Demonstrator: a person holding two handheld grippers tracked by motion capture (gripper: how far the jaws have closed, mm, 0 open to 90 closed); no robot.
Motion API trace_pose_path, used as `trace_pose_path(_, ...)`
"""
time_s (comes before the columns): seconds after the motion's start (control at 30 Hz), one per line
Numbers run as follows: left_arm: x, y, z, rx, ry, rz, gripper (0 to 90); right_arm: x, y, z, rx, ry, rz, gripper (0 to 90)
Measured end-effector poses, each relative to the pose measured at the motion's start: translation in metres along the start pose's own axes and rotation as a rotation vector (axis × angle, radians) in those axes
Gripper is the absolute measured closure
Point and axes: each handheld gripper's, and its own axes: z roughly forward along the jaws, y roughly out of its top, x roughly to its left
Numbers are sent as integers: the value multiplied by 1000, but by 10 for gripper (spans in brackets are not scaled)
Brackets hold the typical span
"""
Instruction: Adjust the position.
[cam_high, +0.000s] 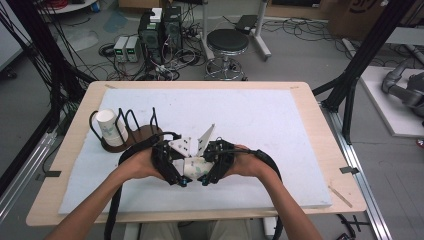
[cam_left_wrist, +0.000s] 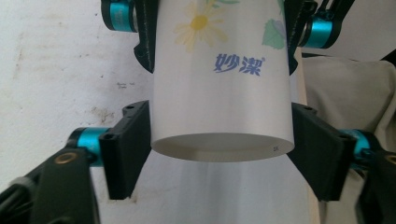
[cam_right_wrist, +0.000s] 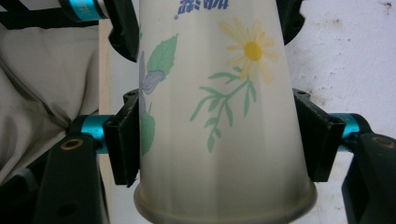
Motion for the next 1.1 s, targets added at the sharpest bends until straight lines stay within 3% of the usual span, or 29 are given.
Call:
trace_pose_path(0.17,0,1,0,-10,-9,10,345,0,0,1,-4,5,-3,293)
trace_pose_path(0.27,1,1,1,-2,-6,16,350,0,0,1,2,6,2,293)
trace_pose_path(0.3,-1,0,2,-16,-7,-1,352,0,0,1,3,5,-2,294)
trace_pose_path(0.33,0,1,1,-5,-4,16,355,0,0,1,3,7,-3,295)
trace_pose_path(0.4,0,0,1,-17,-5,5,358,-1,0,1,1,4,-5,298)
trace_pose_path(0.8,0,0,-1,-14,5,26,360,-2,0,1,-5,7,-8,273)
trace_pose_path(0.83,0,0,-1,-16,9,27,360,-2,-1,1,-14,20,-6,198)
trace_pose_path(1.03,0,-2,-3,-16,5,19,361,-1,-1,-1,-56,11,-12,148)
trace_pose_path(1.1,-1,-5,1,-11,1,19,361,-3,0,-5,-92,12,-23,148)
